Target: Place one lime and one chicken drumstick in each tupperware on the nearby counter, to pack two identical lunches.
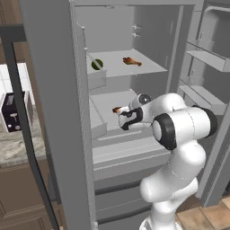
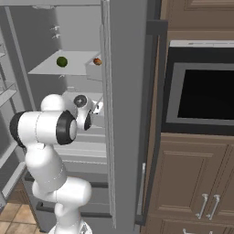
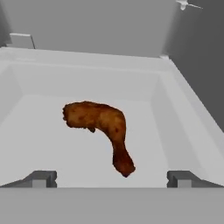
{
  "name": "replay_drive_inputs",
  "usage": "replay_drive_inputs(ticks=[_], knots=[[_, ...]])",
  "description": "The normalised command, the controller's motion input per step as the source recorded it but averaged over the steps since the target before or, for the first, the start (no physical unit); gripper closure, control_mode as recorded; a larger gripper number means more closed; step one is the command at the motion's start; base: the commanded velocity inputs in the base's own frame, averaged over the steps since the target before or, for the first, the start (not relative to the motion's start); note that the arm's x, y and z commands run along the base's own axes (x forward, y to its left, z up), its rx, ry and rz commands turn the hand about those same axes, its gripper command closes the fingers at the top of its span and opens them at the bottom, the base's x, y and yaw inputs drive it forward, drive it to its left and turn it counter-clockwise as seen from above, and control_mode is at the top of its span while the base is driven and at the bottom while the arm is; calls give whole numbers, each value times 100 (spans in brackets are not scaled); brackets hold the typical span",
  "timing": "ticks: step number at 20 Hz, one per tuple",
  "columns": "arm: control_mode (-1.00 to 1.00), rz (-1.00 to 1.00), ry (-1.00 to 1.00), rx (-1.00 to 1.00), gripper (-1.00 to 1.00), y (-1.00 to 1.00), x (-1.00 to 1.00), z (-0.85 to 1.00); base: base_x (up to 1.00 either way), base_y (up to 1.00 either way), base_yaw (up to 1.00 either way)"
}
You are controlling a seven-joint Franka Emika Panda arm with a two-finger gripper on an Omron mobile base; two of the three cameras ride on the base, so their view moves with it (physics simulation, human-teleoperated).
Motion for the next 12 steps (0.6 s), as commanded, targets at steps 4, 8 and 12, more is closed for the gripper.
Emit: replay_drive_inputs(ticks=[4,8,12], knots=[[-100,0,0,0,-100,0,38,-21,0,0,0],[-100,0,1,0,-100,0,41,-24,0,0,0],[-100,0,3,0,-100,0,46,-30,0,0,0]])
